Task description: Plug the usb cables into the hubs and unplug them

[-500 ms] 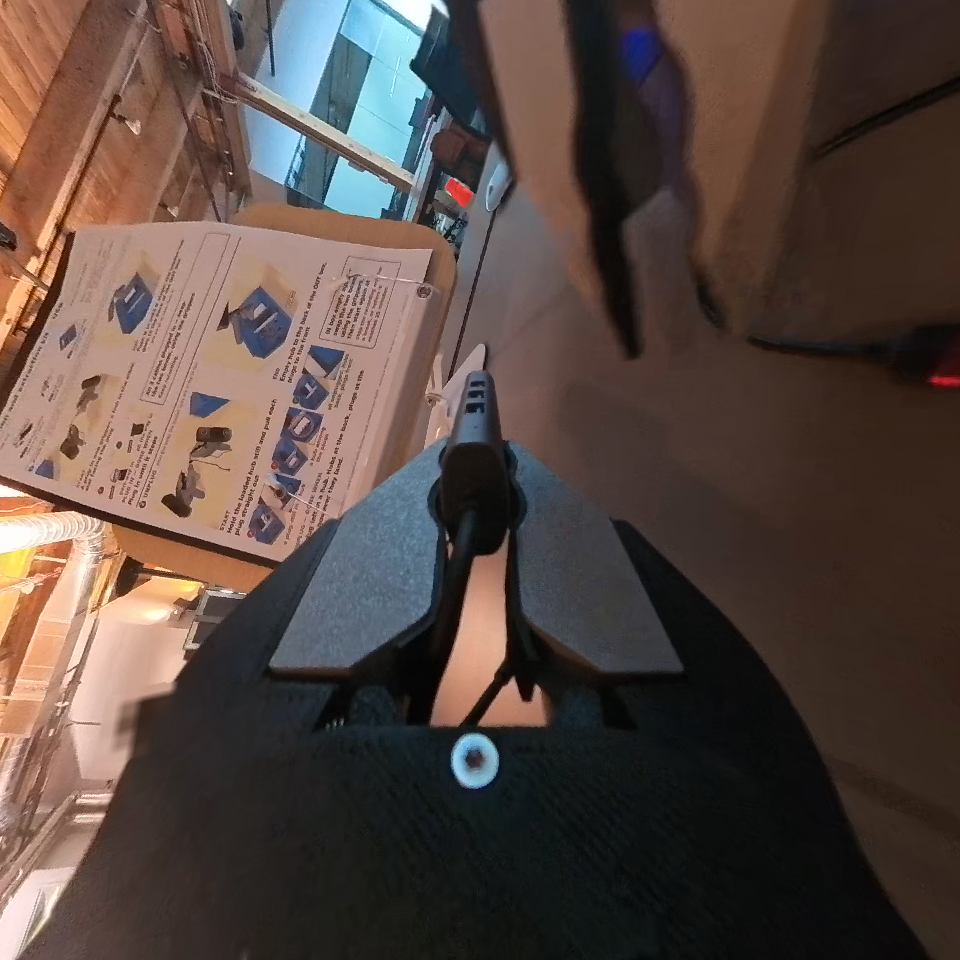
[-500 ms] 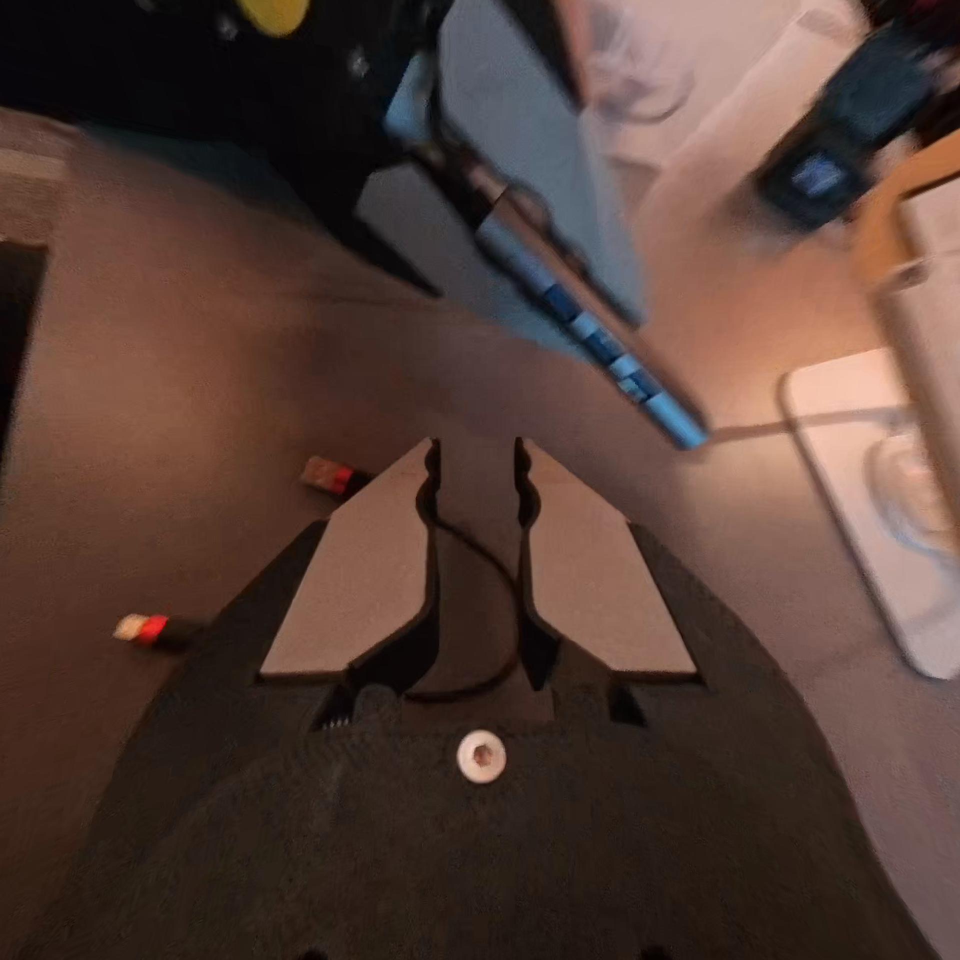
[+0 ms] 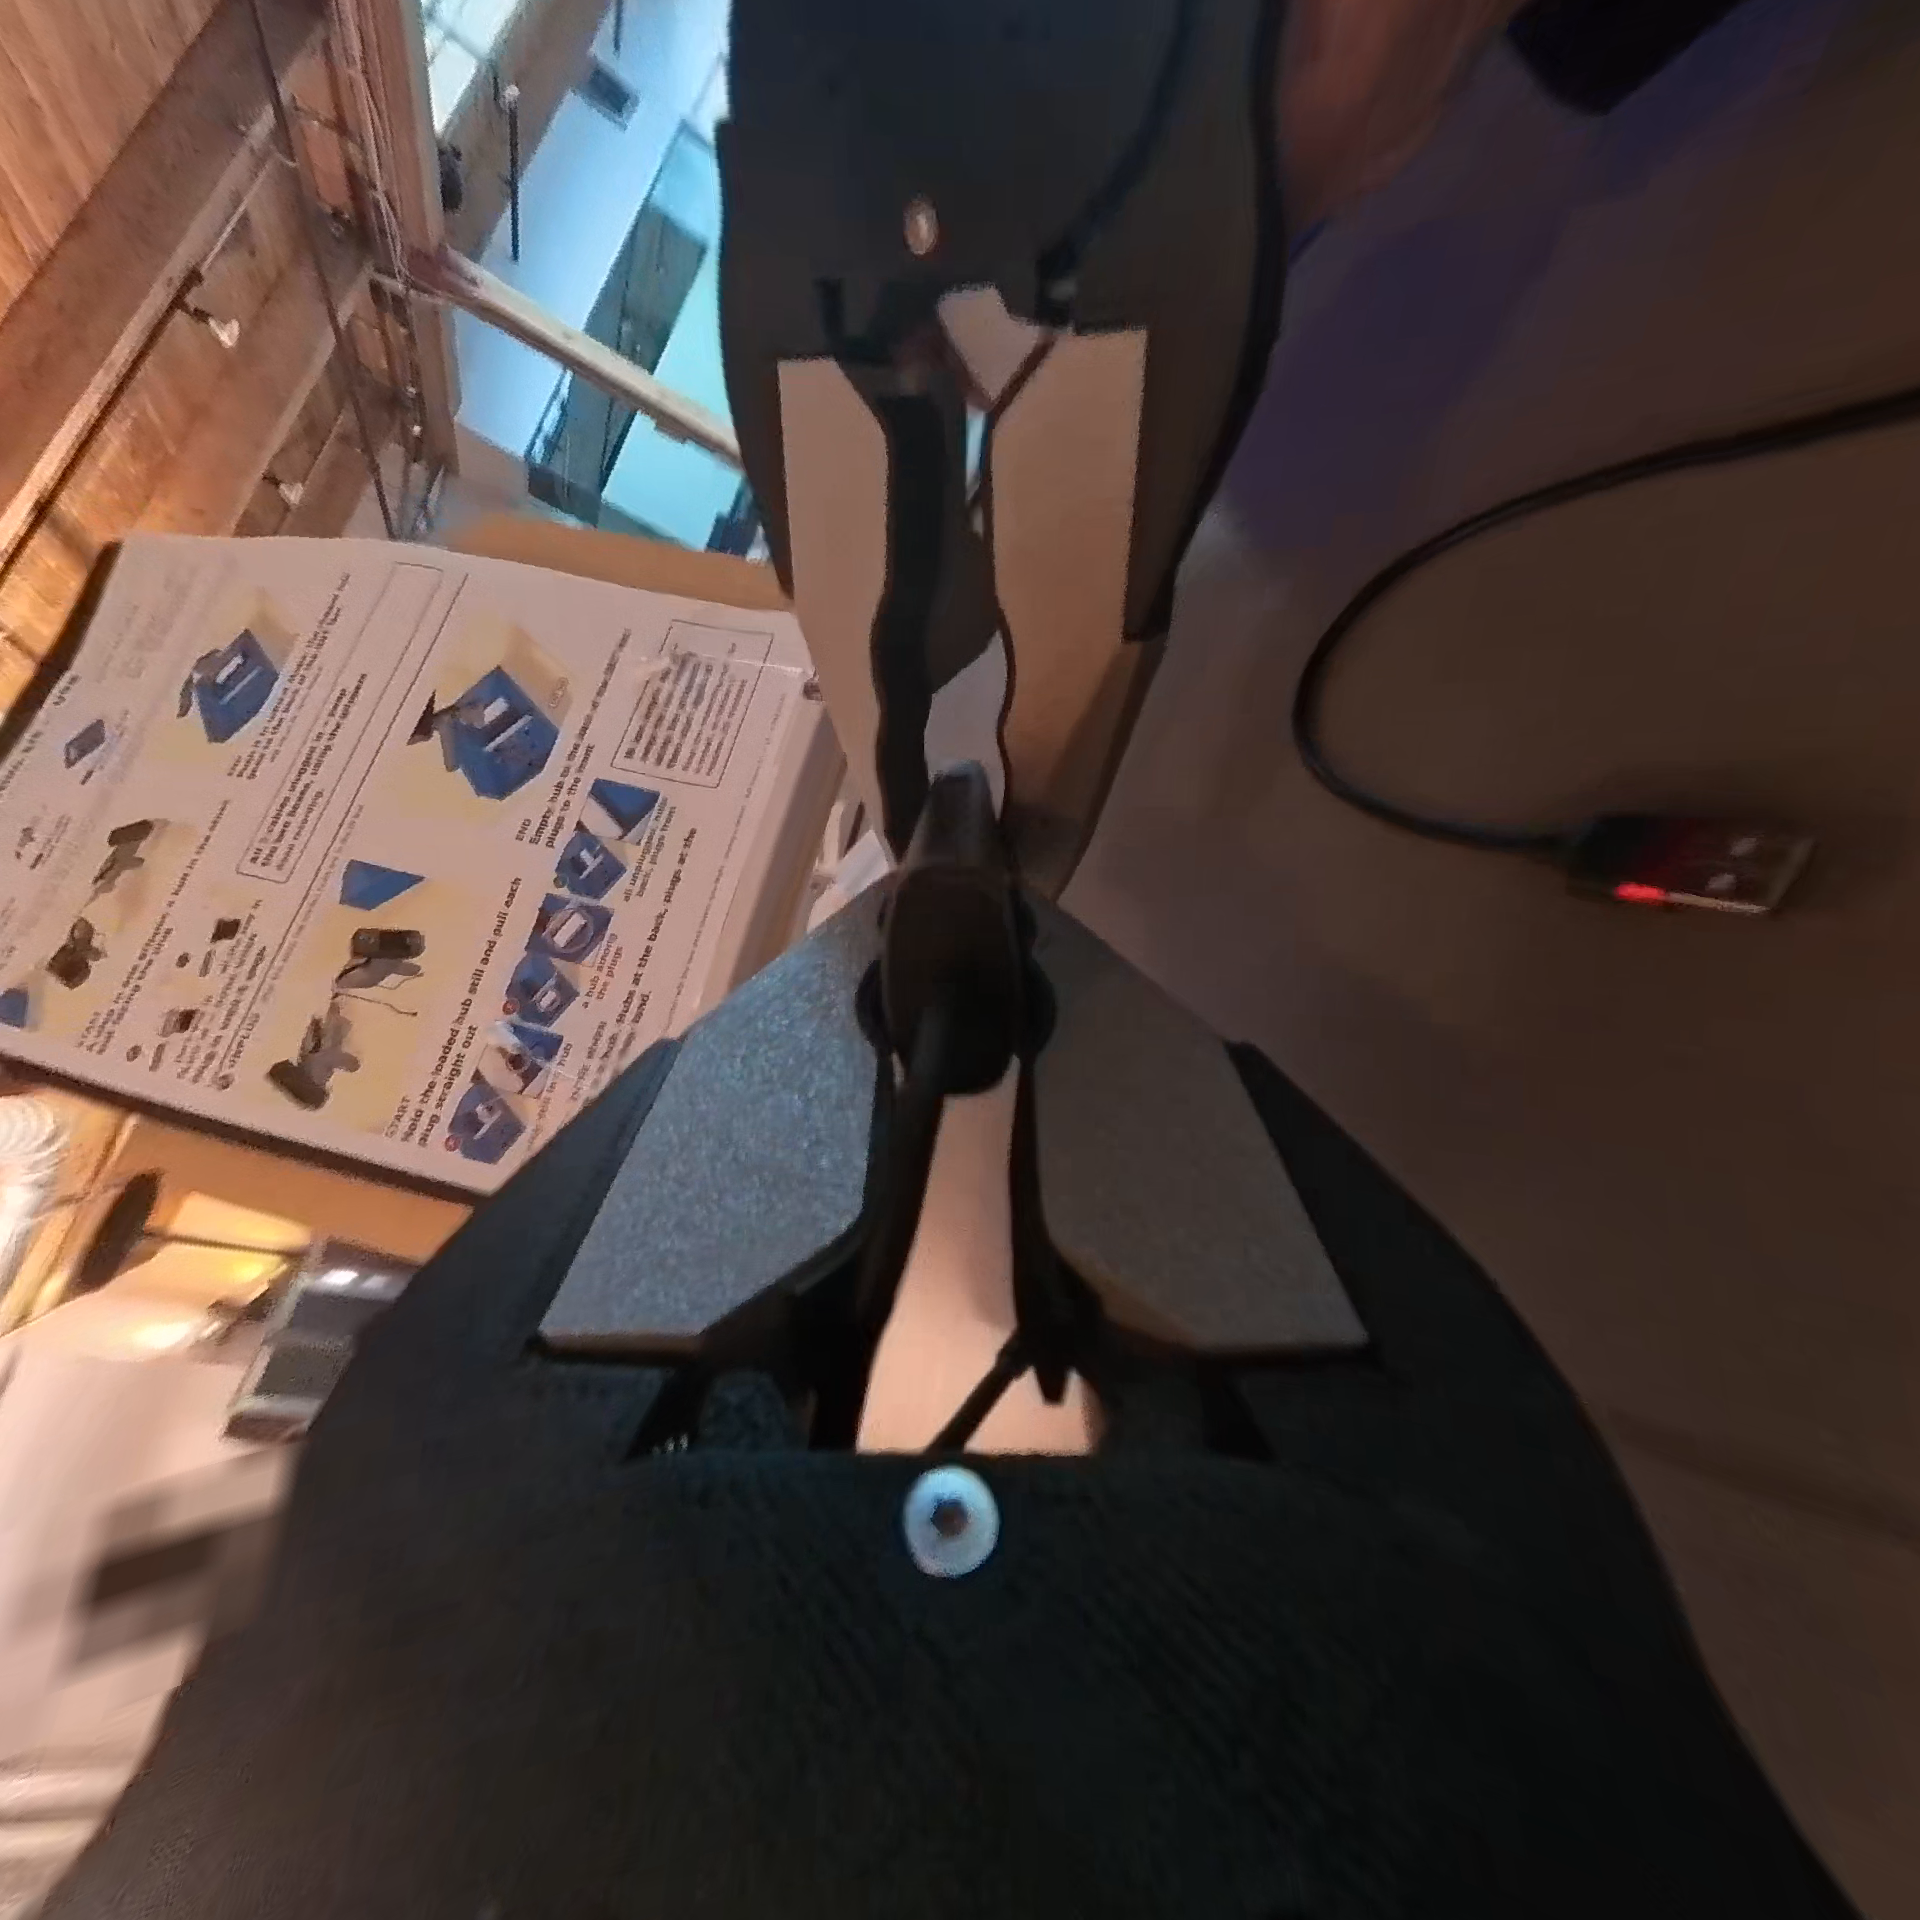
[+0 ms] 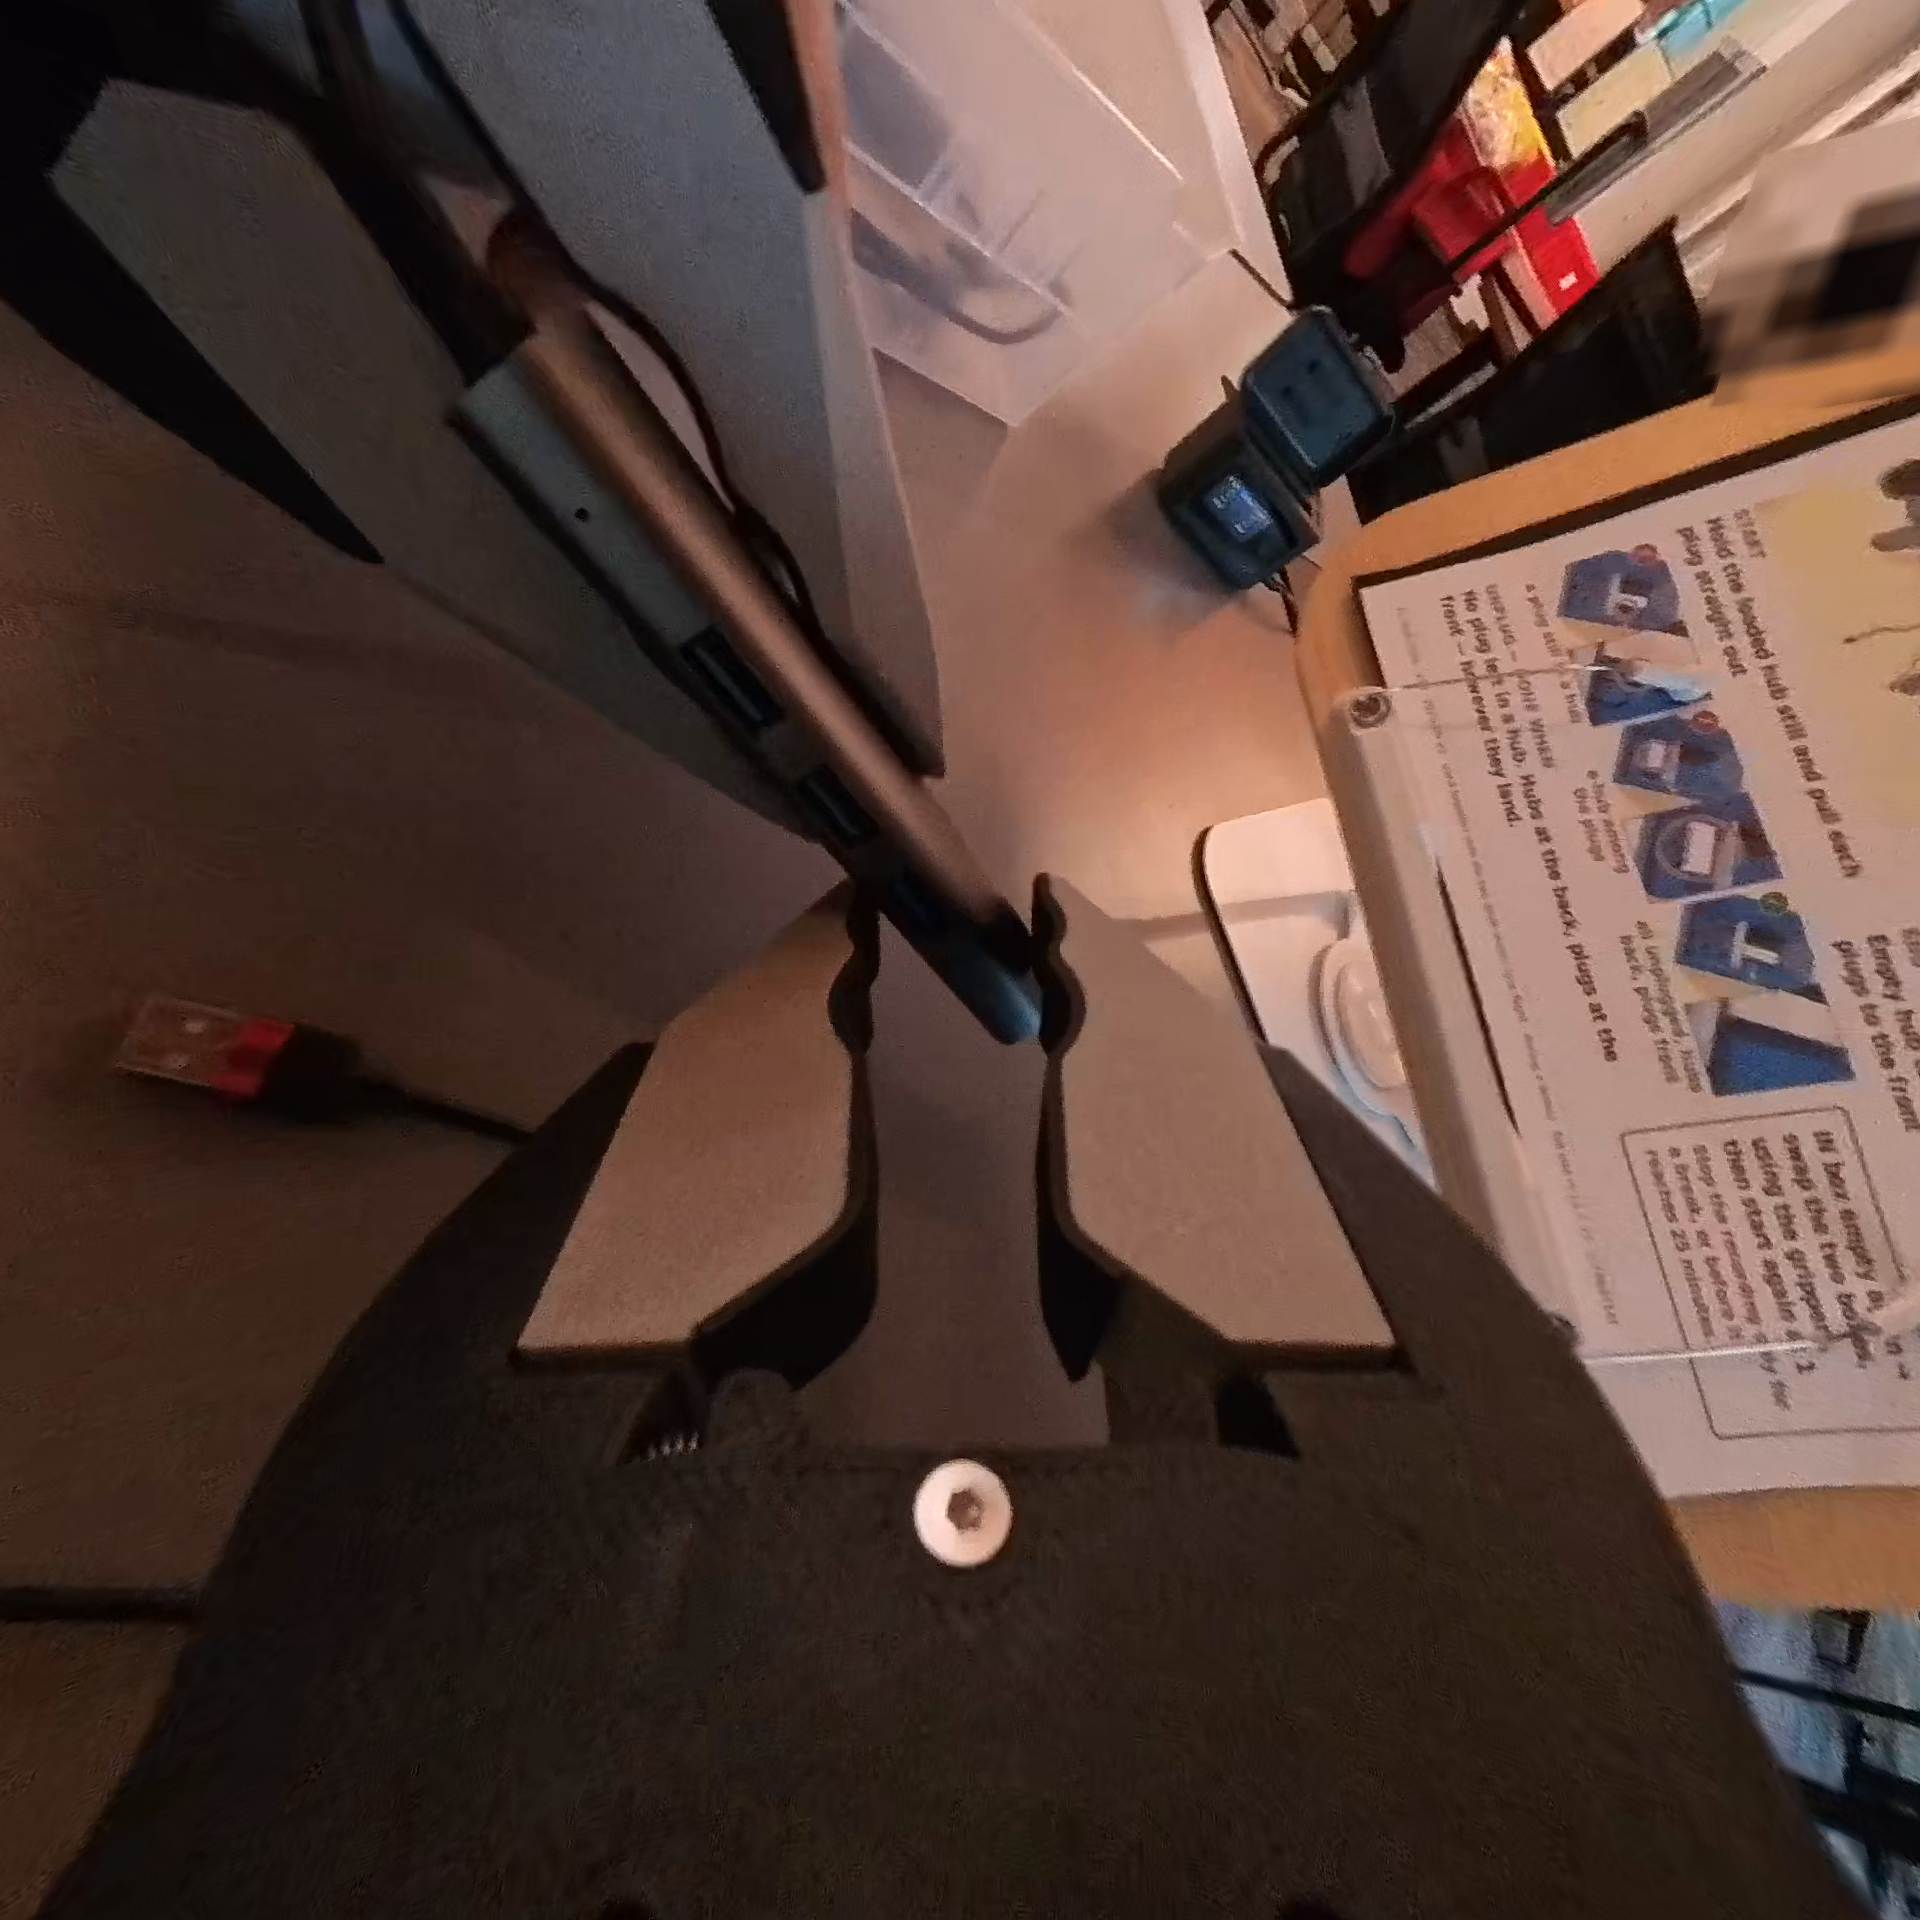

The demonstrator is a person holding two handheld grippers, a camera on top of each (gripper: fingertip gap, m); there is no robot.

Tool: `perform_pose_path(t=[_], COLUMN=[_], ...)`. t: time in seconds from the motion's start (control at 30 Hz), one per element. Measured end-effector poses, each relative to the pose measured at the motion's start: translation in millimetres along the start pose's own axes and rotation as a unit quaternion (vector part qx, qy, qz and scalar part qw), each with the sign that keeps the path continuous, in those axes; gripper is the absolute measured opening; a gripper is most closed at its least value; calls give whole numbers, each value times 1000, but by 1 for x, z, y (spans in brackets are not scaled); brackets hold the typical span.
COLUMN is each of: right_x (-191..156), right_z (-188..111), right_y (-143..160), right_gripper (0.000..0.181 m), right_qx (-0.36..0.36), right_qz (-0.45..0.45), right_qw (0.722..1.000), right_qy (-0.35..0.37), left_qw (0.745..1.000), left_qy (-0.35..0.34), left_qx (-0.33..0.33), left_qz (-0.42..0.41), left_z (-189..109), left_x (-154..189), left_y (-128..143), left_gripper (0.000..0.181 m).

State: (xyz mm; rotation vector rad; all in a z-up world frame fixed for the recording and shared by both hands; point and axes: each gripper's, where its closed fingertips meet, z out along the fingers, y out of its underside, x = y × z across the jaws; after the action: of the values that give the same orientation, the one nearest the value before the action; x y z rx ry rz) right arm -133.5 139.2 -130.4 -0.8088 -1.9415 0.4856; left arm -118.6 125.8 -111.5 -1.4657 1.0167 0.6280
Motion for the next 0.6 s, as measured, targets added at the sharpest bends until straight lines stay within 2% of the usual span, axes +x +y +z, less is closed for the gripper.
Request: perform_pose_path(t=[0.07, 0.17, 0.4, 0.5, 0.6], right_x=[-9, -16, -19, -22, -43], right_z=[5, 8, 0, -8, -29], right_y=[3, 7, -4, 2, 7], right_gripper=[24, 24, 27, 40, 24], right_qx=[-4, -6, 40, 22, 43], right_qz=[-12, -21, 35, 68, 79], right_qw=[1000, 1000, 997, 992, 979], right_qy=[-15, -22, -58, -100, -181], left_qw=[999, 1000, 998, 999, 999], left_qy=[26, 26, 34, 31, 29], left_qx=[16, 10, 46, 0, -17], left_qz=[-22, 11, -19, 24, 34], left_z=[-1, 2, -4, 0, -3], left_x=[7, 15, 11, 14, 14], left_y=[-8, -10, -19, -2, 10], left_gripper=[14, 15, 14, 15, 15])
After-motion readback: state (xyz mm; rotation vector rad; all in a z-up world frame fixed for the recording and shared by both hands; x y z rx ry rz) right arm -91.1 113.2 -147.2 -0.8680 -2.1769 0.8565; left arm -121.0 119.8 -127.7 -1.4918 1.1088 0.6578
